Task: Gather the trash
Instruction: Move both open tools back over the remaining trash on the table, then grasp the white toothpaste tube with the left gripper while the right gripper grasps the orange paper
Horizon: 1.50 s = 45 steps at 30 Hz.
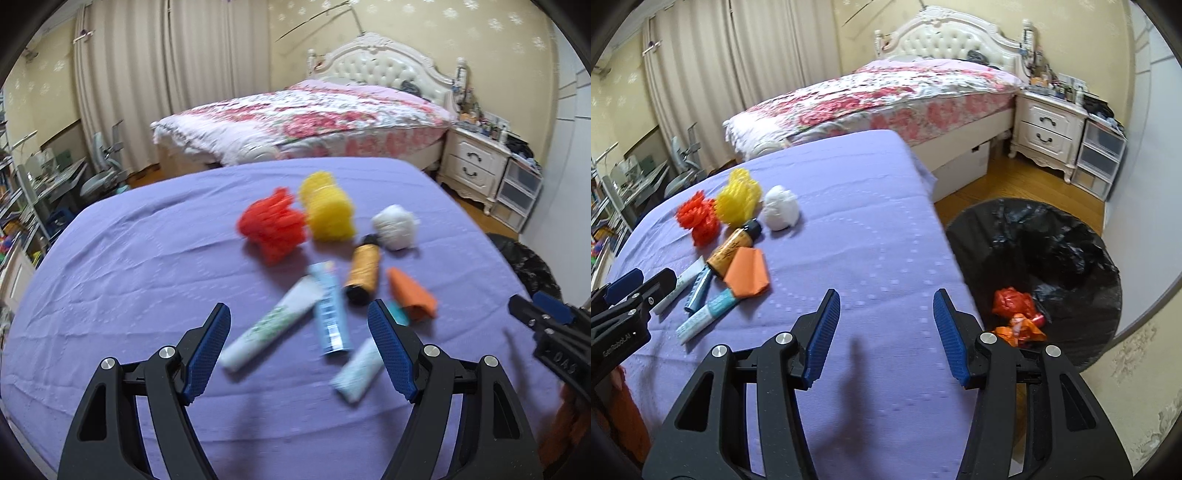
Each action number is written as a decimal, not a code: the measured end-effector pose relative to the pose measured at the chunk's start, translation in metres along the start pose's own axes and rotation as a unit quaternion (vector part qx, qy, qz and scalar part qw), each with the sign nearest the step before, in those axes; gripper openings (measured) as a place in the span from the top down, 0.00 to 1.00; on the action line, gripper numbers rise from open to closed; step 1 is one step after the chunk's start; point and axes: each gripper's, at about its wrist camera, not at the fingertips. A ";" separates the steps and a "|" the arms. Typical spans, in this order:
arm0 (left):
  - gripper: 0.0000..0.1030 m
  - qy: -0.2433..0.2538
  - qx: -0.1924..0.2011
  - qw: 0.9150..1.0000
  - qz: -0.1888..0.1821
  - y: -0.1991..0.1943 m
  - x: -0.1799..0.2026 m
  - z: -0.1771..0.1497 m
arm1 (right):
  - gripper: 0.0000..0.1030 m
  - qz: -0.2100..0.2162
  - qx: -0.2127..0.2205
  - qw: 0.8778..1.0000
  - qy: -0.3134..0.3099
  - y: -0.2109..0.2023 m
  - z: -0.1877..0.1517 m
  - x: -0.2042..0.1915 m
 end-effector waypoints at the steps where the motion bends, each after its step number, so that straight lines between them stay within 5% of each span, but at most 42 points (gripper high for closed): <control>1: 0.28 -0.002 -0.006 1.000 0.005 0.003 -0.006 -0.001 | 0.50 0.003 -0.002 1.000 -0.003 0.002 0.001 -0.004; 16: 0.32 0.004 -0.081 0.997 -0.007 0.041 -0.031 -0.005 | 0.50 0.012 -0.018 0.999 -0.043 0.014 0.008 -0.044; 21: 0.60 -0.007 -0.076 0.997 -0.005 0.038 -0.037 -0.006 | 0.50 0.016 -0.017 0.999 -0.048 0.014 0.011 -0.048; 28: 0.81 -0.025 -0.068 0.997 -0.002 0.033 -0.048 -0.007 | 0.50 0.028 -0.008 0.998 -0.059 0.012 0.018 -0.060; 42: 0.82 -0.058 -0.057 0.997 -0.006 0.021 -0.073 -0.008 | 0.51 0.056 -0.023 0.993 -0.104 0.033 0.033 -0.099; 45: 0.82 -0.064 -0.055 0.996 -0.006 0.019 -0.080 -0.008 | 0.60 0.058 -0.035 0.992 -0.103 0.042 0.033 -0.101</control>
Point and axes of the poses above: each gripper's, at about its wrist camera, not at the fingertips, and y roughly the way its jaws point, x to its right, z to its top, and after that the axes turned 7 degrees about -y, right-handed
